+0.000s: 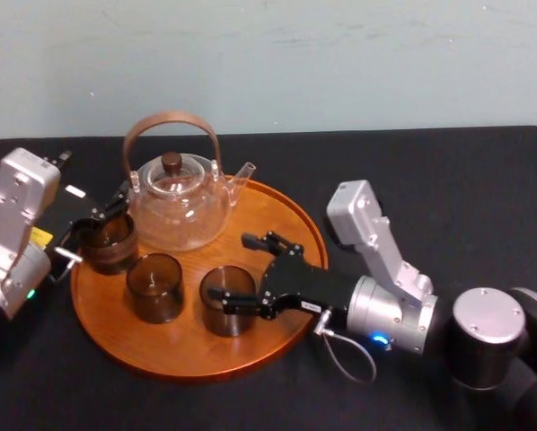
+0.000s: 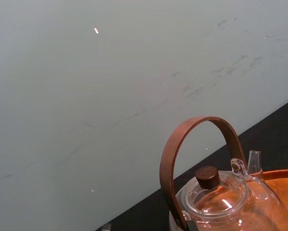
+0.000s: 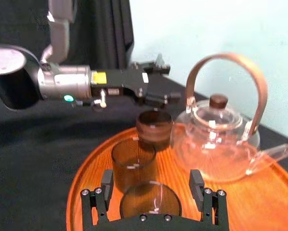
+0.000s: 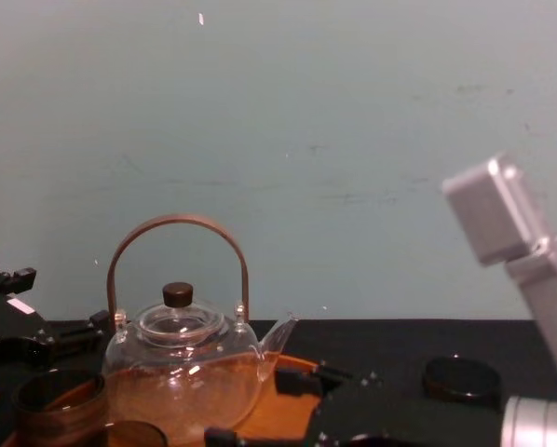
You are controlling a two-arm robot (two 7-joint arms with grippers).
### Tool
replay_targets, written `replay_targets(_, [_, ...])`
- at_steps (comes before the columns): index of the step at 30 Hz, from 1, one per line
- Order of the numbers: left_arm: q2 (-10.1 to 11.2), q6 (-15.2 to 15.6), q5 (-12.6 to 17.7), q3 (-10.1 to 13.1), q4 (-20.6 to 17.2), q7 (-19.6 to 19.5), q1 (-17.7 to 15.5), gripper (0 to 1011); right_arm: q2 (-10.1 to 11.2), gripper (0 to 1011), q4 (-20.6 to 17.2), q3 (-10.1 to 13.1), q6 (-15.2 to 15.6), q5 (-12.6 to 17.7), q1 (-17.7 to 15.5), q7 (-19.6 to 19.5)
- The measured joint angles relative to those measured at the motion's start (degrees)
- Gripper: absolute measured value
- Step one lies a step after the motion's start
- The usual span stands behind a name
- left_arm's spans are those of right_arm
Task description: Pick up the glass from the table and place it on the tray.
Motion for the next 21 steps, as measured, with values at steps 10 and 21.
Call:
replay_targets(10, [0.00, 0.00, 0.00, 0.00, 0.00, 0.00, 0.00, 1001, 3.18, 1002, -5.34, 2.76, -2.40, 2.58, -4.97, -1.34])
replay_targets(21, [0.00, 0.00, 0.00, 0.00, 0.00, 0.00, 0.00, 1002, 7.40, 1002, -9.88, 6.89, -4.79, 4.73, -12.75, -3.29])
